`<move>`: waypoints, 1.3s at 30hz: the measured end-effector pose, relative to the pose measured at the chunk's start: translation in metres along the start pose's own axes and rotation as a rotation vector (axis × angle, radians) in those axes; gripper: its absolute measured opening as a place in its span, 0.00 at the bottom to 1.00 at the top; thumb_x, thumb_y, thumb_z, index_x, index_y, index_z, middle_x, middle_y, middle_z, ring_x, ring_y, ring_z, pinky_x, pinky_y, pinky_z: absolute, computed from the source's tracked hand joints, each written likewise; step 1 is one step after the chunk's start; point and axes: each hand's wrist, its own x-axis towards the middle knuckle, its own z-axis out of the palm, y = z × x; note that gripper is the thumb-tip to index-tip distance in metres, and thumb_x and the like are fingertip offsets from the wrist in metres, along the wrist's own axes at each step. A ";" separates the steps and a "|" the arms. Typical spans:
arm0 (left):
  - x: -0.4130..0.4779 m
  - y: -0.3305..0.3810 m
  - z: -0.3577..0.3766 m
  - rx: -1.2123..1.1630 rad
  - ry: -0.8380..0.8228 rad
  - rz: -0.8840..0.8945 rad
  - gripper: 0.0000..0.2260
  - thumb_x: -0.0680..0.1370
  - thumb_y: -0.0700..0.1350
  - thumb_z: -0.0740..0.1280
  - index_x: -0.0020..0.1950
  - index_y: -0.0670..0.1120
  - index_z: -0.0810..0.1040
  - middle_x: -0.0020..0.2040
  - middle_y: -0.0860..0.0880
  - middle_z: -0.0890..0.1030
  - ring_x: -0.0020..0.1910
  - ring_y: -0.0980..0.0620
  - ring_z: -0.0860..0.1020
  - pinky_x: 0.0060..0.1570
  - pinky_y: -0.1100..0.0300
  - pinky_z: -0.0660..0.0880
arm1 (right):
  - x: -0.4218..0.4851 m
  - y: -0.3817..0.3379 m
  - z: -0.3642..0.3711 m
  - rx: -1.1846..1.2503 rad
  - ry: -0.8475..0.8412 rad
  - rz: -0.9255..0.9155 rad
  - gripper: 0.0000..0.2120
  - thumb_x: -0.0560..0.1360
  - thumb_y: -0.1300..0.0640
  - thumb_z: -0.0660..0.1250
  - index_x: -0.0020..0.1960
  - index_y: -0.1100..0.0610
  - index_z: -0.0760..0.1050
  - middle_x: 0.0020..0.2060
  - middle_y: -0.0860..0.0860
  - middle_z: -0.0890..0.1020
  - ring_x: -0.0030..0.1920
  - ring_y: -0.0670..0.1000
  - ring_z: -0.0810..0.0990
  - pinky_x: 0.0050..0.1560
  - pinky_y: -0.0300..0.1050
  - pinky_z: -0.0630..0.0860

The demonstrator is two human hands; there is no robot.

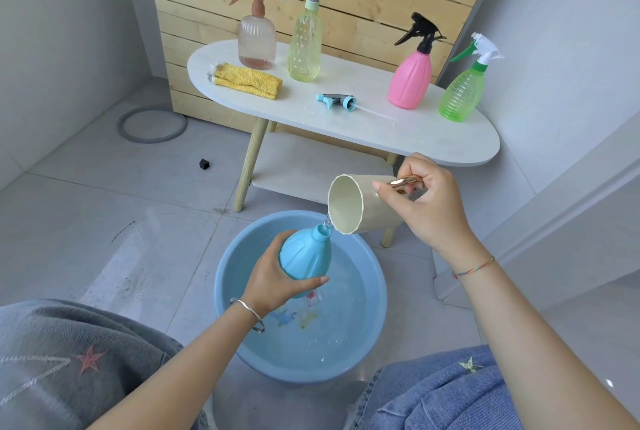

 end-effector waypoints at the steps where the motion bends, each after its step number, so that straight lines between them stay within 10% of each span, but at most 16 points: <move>1: 0.000 0.000 0.000 0.002 -0.003 0.000 0.35 0.59 0.54 0.82 0.60 0.62 0.68 0.54 0.63 0.76 0.52 0.69 0.74 0.43 0.75 0.72 | 0.000 0.000 0.000 0.004 0.000 -0.004 0.19 0.67 0.56 0.72 0.30 0.60 0.62 0.29 0.47 0.65 0.31 0.45 0.62 0.34 0.37 0.60; 39: 0.002 -0.009 0.004 -0.004 -0.013 -0.003 0.36 0.58 0.58 0.82 0.62 0.58 0.69 0.55 0.61 0.77 0.54 0.62 0.77 0.49 0.68 0.74 | -0.004 -0.011 0.026 -0.356 -0.139 -0.461 0.17 0.67 0.57 0.72 0.32 0.54 0.63 0.31 0.45 0.62 0.36 0.46 0.58 0.43 0.42 0.59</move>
